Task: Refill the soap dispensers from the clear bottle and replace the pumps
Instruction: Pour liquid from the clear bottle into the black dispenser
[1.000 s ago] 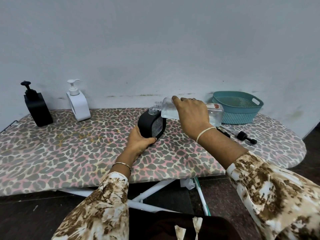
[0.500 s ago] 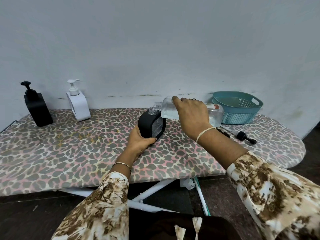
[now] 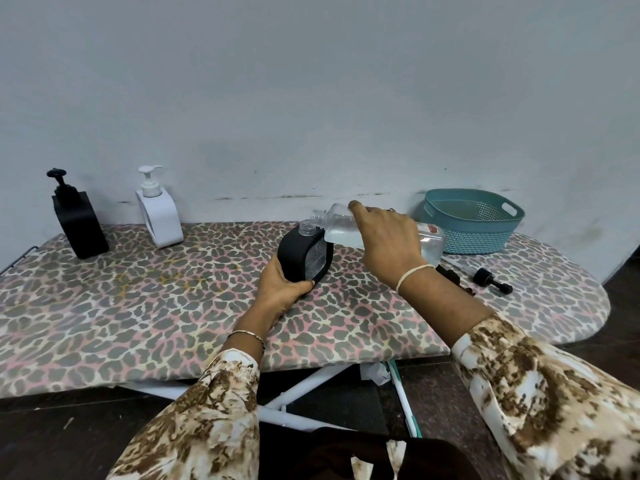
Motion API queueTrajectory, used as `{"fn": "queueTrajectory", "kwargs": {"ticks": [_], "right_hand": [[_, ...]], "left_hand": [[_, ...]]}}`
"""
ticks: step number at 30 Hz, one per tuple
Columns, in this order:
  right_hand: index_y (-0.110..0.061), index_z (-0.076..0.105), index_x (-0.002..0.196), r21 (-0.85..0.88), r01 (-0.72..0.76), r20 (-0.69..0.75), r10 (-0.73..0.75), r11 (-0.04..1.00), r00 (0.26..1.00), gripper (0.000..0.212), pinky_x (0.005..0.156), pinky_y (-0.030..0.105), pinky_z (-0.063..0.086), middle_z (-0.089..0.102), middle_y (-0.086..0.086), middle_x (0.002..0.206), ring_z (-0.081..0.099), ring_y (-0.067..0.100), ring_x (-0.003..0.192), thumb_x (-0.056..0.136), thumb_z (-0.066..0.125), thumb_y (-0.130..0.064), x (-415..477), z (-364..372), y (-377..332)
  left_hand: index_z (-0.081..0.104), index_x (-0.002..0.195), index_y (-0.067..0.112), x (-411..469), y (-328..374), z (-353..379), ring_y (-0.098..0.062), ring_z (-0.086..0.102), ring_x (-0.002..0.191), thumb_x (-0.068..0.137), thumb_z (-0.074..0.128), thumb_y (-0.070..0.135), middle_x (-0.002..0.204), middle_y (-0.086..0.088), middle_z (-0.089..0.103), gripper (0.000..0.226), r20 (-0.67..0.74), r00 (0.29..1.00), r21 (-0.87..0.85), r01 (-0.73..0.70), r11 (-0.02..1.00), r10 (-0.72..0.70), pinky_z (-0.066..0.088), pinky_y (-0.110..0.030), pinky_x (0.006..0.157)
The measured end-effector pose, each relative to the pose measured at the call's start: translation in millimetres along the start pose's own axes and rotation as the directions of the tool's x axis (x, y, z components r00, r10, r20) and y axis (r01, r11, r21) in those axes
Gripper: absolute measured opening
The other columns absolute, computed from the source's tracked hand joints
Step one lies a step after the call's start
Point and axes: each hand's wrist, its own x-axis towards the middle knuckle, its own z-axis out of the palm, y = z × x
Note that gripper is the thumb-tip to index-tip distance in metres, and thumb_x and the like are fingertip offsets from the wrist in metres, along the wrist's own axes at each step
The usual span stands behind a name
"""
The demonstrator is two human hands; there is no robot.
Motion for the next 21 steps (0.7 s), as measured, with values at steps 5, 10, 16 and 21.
{"fn": "queueTrajectory", "kwargs": {"ticks": [5, 10, 16, 21], "right_hand": [[-0.019, 0.038, 0.13, 0.067, -0.029, -0.003, 0.029, 0.997, 1.0, 0.064, 0.06, 0.031, 0.031, 0.06, 0.0, 0.093, 0.058, 0.025, 0.082, 0.073, 0.061, 0.001, 0, 8, 4], [-0.023, 0.038, 0.136, 0.285, -0.126, 0.007, 0.13, 0.95, 0.992, 0.069, 0.063, 0.03, 0.037, 0.064, 0.001, 0.097, 0.062, 0.025, 0.089, 0.075, 0.067, -0.01, 3, 22, 14], [-0.019, 0.051, 0.127, 0.719, -0.245, 0.015, 0.338, 0.65, 0.941, 0.065, 0.077, 0.027, 0.053, 0.066, -0.003, 0.119, 0.065, 0.015, 0.099, 0.068, 0.079, -0.028, 16, 42, 28], [-0.018, 0.055, 0.117, 0.88, -0.262, 0.06, 0.455, 0.396, 0.888, 0.067, 0.085, 0.033, 0.056, 0.064, -0.004, 0.11, 0.063, 0.013, 0.096, 0.058, 0.088, -0.018, 24, 63, 30]], "left_hand": [[0.046, 0.134, 0.012, -1, 0, 0, -0.021, 0.057, 0.118, 0.066, 0.083, -0.003, 0.129, -0.006, 0.059, 0.078, 0.002, 1.0, -0.007, -0.012, 1.0, 0.012, 0.048, -0.018, 0.086], [0.049, 0.131, 0.014, 1, -3, 0, -0.02, 0.06, 0.113, 0.064, 0.083, -0.004, 0.124, -0.005, 0.063, 0.077, -0.001, 1.0, -0.017, -0.023, 1.0, 0.023, 0.053, -0.023, 0.085], [0.048, 0.133, 0.014, 3, -5, -1, -0.021, 0.059, 0.115, 0.064, 0.083, -0.002, 0.125, -0.006, 0.061, 0.079, 0.001, 1.0, -0.017, -0.015, 1.0, 0.015, 0.053, -0.029, 0.092], [0.048, 0.132, 0.015, 6, -8, -2, -0.022, 0.059, 0.115, 0.065, 0.084, 0.0, 0.125, -0.005, 0.061, 0.078, -0.002, 1.0, -0.04, 0.008, 0.999, -0.008, 0.054, -0.031, 0.092]]}}
